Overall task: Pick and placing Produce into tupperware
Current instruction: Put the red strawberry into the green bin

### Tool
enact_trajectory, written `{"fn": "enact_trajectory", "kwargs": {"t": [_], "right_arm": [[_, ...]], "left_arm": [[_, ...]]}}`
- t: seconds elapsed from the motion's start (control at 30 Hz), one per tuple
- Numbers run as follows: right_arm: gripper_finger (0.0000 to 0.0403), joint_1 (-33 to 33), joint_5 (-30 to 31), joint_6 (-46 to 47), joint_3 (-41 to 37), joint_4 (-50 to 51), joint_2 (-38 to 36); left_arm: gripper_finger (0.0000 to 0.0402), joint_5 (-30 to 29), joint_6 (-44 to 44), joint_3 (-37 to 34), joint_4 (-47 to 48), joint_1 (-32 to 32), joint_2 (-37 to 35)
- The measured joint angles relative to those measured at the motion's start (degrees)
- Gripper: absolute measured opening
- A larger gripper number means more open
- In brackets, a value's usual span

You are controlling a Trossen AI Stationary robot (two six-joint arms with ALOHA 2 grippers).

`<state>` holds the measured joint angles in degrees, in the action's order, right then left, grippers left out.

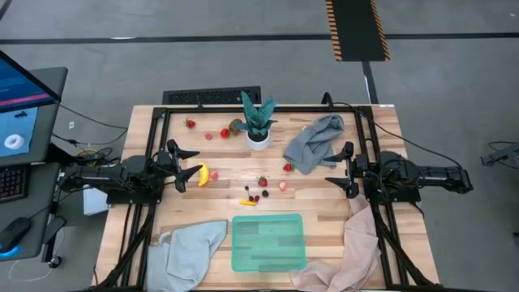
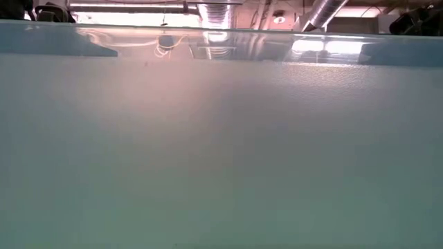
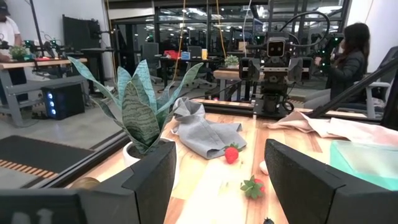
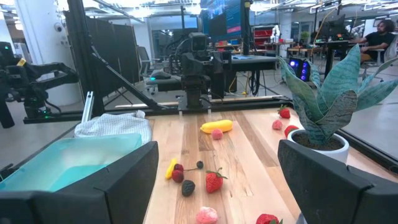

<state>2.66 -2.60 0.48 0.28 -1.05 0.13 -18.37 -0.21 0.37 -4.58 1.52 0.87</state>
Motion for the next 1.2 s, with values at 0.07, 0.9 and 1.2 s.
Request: {"fn": "enact_trajectory", "kwargs": {"t": [0.07,0.9,1.2], "right_arm": [[0.0352,0.0,0.0,0.01,0.01,0.02,0.0],[0.0352,0.0,-0.02,0.01,-0.01,0.02,-0.01],[0.0352,0.01,0.0,-1.05,0.0,-0.7,0.01]], "left_arm": [[0.0236,0.02,0.14,-0.01,0.0,0.01,0.01],[0.0236,0.01,0.12,0.01,0.01,0.0,0.02],[0.0236,0.0,-0.02,-0.01,0.0,0.02,-0.01]]}}
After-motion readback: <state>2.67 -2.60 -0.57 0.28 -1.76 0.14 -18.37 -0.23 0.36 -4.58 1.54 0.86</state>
